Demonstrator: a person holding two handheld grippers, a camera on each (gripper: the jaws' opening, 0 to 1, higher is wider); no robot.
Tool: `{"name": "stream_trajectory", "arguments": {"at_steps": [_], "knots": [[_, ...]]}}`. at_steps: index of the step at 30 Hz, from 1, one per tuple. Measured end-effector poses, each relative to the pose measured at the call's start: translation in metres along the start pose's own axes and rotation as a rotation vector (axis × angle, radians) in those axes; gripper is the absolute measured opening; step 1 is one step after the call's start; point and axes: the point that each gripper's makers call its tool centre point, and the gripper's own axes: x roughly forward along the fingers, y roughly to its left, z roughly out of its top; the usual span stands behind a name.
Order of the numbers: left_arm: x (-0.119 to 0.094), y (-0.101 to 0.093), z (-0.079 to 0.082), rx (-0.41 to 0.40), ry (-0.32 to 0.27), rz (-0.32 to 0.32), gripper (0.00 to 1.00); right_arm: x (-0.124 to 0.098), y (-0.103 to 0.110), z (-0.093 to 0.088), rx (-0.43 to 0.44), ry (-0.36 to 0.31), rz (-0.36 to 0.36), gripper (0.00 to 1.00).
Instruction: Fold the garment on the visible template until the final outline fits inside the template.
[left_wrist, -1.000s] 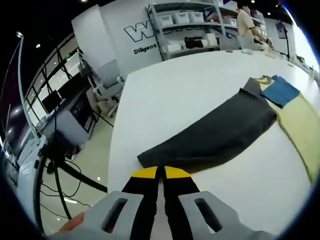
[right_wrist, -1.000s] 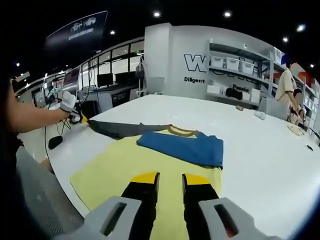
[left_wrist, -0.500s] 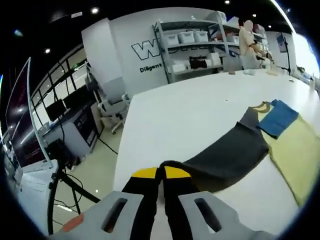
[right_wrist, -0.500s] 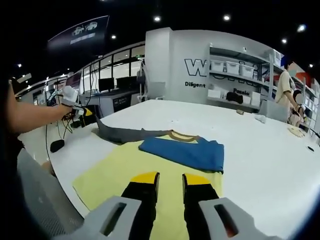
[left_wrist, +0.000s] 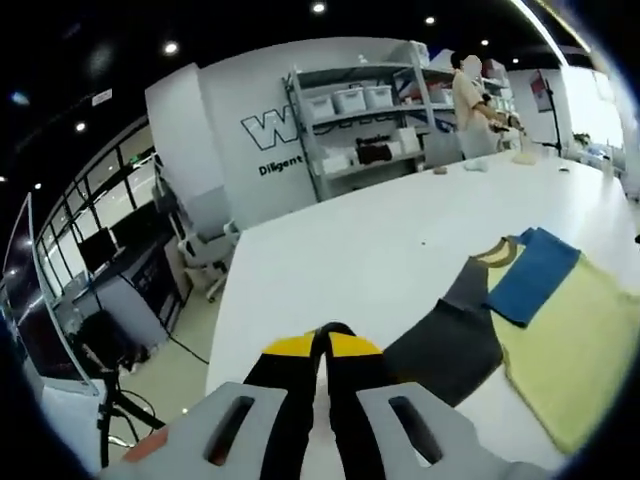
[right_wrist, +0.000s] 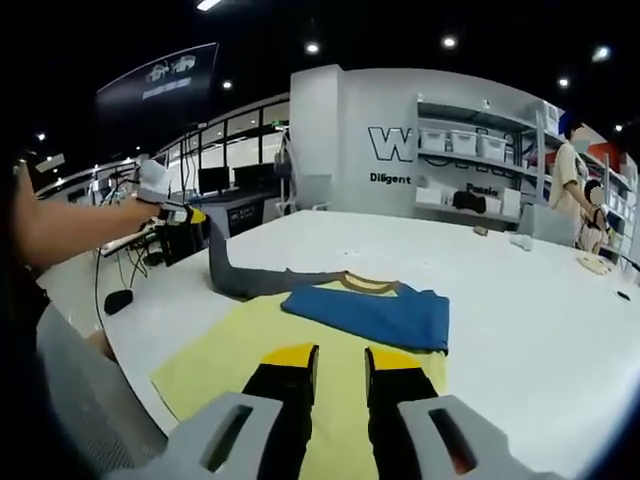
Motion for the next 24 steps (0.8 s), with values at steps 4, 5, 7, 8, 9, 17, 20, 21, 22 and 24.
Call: {"name": "stream_trajectory", "arguments": {"at_steps": [4,5,7,8,9,17,20,21,22,24], "knots": [[0.004,-0.019,0.019,0.014,-0.031,-0.028,0.00,-0.001,0.000,0.003,0.003,-0.012,0.002,0.17],[0.005,-0.028,0.026,0.021,-0.045,-0.039,0.00,-0.002,0.000,0.004,0.008,-0.018,0.001,0.17],[0.006,-0.039,0.033,0.022,-0.059,-0.056,0.00,-0.002,-0.001,0.005,0.011,-0.024,-0.001,0.17],[0.007,-0.048,0.038,0.025,-0.068,-0.071,0.00,-0.002,-0.001,0.005,0.012,-0.026,-0.001,0.17],[0.007,-0.051,0.040,0.027,-0.071,-0.074,0.00,-0.003,-0.001,0.006,0.014,-0.028,0.000,0.17],[0.012,-0.110,0.068,0.037,-0.124,-0.163,0.00,-0.004,0.000,0.008,0.018,-0.040,0.005,0.16],[0.013,-0.132,0.080,0.028,-0.150,-0.200,0.00,-0.004,0.000,0.008,0.021,-0.043,0.007,0.16],[0.013,-0.139,0.083,0.026,-0.157,-0.212,0.00,-0.005,0.000,0.009,0.021,-0.044,0.008,0.16],[0.013,-0.146,0.086,0.025,-0.164,-0.223,0.00,-0.005,0.000,0.009,0.022,-0.046,0.008,0.16],[0.015,-0.161,0.093,0.027,-0.174,-0.247,0.00,-0.005,0.000,0.009,0.025,-0.049,0.010,0.16]]}}
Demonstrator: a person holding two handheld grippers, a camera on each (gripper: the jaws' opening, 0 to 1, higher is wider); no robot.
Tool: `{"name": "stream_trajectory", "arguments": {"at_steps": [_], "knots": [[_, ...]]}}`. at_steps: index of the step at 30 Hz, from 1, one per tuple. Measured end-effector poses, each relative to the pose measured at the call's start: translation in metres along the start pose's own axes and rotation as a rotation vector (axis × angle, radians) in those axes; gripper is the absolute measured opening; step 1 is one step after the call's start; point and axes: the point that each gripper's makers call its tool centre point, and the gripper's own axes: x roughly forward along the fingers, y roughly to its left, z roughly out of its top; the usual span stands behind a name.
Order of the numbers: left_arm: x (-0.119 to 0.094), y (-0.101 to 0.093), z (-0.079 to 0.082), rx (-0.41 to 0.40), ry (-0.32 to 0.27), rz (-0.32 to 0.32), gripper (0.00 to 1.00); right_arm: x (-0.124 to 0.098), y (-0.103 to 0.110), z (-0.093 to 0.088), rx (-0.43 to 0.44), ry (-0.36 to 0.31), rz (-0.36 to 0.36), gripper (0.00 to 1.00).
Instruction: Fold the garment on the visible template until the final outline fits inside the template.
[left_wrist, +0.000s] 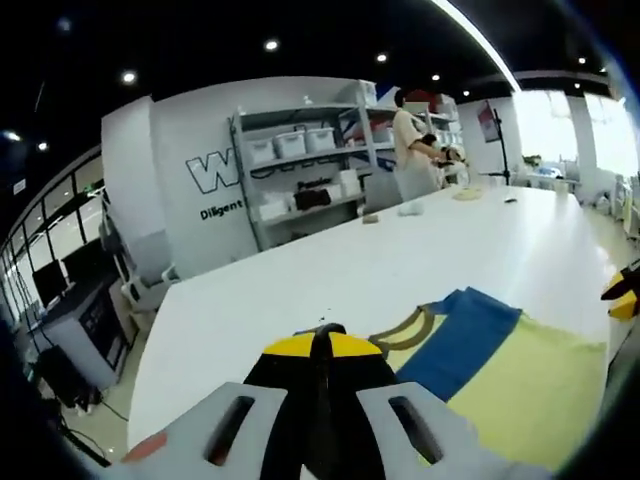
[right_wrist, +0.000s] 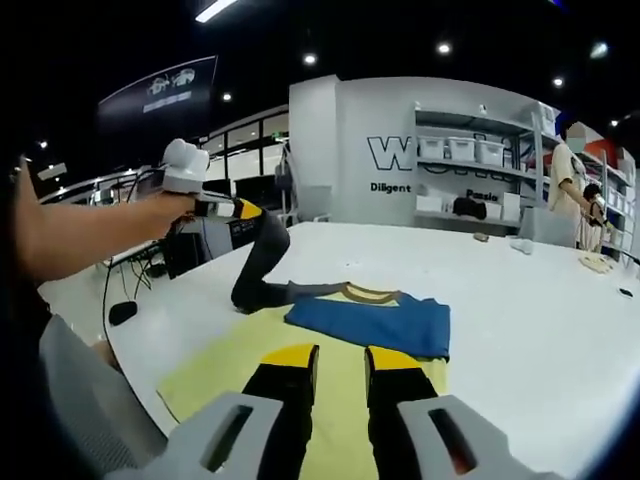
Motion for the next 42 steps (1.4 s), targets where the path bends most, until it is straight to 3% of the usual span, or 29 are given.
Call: {"name": "stream_trajectory", "arguments": {"at_steps": [2,9,22,30,42], "knots": [[0.002,-0.005,0.002,-0.001,-0.004,-0.008,0.00,0.000,0.000,0.000,0.003,-0.003,-0.001,0.16],[0.025,-0.048,0.023,-0.021,-0.037,-0.076,0.00,-0.001,-0.001,0.001,0.010,-0.009,0.000,0.16],[0.056,-0.115,0.039,-0.035,-0.070,-0.191,0.00,-0.002,-0.003,0.003,0.021,-0.017,-0.001,0.16],[0.075,-0.162,0.025,-0.018,-0.046,-0.268,0.00,-0.004,-0.004,0.003,0.029,-0.019,-0.004,0.16],[0.090,-0.199,0.004,0.002,-0.027,-0.316,0.00,-0.003,-0.005,0.001,0.037,-0.013,-0.009,0.16]]}}
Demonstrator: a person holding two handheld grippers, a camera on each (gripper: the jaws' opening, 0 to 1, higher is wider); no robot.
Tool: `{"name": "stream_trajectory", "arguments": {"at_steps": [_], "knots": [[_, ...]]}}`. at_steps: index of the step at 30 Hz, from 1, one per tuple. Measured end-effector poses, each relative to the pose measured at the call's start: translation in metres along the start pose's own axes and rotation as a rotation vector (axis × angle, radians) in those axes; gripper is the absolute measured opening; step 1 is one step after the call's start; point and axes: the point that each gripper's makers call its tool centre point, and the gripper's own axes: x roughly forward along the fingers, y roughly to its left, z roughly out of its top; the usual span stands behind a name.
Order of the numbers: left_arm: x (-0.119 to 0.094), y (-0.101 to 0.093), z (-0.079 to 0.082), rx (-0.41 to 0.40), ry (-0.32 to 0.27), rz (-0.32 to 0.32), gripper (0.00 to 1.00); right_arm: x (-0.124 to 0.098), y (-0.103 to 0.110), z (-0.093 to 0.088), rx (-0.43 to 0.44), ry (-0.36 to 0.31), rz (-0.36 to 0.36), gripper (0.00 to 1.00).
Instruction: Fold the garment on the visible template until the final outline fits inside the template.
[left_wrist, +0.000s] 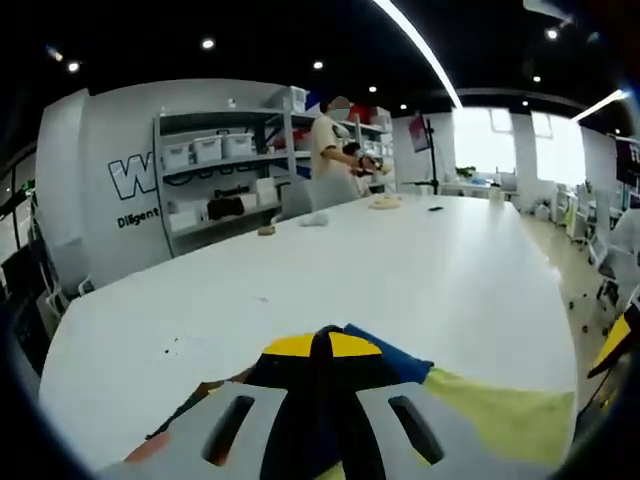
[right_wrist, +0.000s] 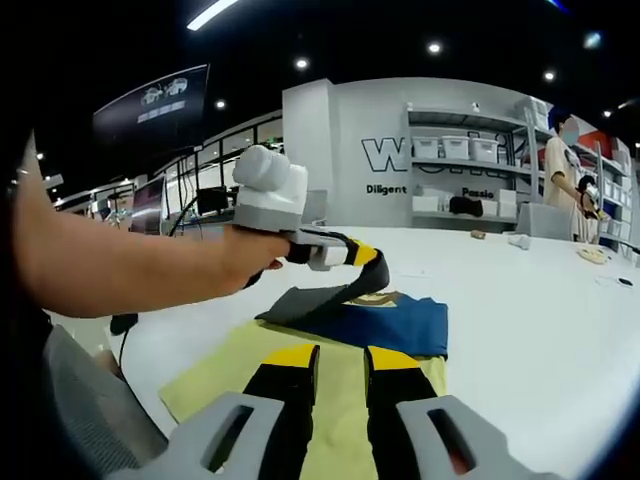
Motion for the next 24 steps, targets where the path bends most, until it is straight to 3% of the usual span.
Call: {"name": "stream_trajectory", "arguments": {"at_steps": [4,11,24], "knots": [[0.013,-0.014,-0.022,0.001,0.048,-0.025,0.00,0.000,-0.001,0.000,0.003,-0.001,-0.002,0.16],[0.026,-0.039,-0.045,0.041,0.096,-0.070,0.00,0.000,-0.001,-0.002,0.008,0.004,-0.002,0.15],[0.040,-0.064,-0.076,0.113,0.153,-0.123,0.00,0.000,-0.002,-0.003,0.024,0.008,-0.004,0.15]]}}
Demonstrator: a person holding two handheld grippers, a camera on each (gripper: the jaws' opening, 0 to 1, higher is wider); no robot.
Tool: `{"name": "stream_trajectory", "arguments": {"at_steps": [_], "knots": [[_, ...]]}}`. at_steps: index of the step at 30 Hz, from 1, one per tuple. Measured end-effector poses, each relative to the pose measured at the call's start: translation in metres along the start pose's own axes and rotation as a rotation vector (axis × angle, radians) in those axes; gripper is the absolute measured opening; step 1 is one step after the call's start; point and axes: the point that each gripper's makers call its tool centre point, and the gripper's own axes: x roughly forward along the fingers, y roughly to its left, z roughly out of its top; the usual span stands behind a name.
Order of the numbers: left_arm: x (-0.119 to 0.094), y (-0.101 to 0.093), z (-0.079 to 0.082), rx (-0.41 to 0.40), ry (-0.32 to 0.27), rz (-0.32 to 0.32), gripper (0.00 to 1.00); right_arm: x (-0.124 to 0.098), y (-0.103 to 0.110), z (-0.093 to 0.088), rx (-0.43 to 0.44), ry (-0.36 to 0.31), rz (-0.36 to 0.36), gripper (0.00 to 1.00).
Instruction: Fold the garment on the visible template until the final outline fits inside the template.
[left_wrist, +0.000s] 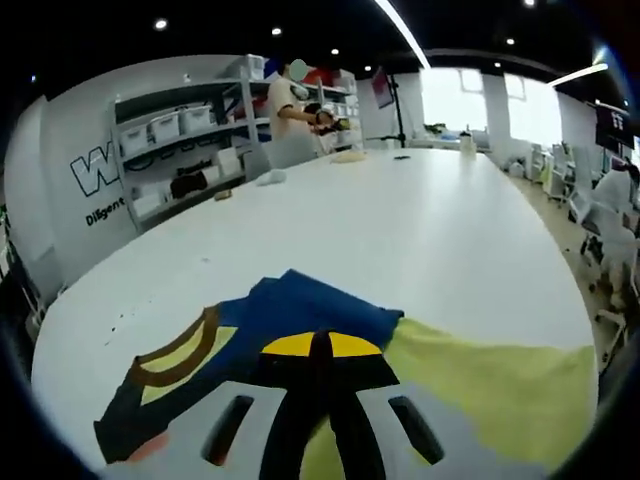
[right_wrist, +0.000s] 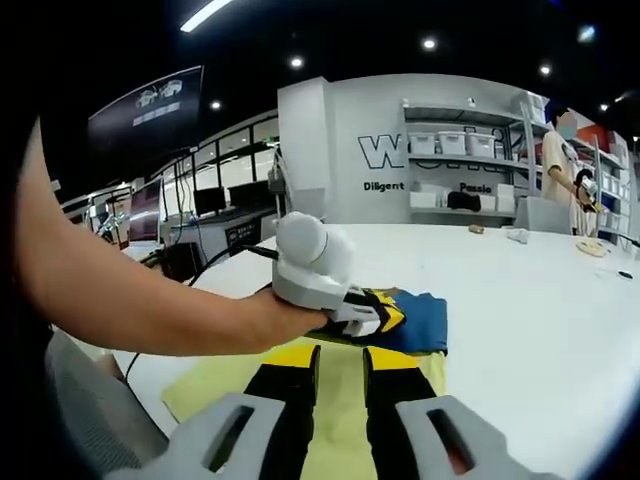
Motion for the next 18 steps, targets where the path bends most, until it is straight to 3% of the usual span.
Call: {"name": "stream_trajectory", "arguments": {"at_steps": [6,18], "knots": [[0.008,-0.012,-0.014,0.034,0.033,-0.023,0.00,0.000,-0.001,0.000,0.012,-0.001,-0.001,0.15],[0.009,-0.021,-0.015,0.089,0.034,-0.037,0.04,0.000,-0.001,-0.001,0.025,-0.001,0.002,0.14]]}}
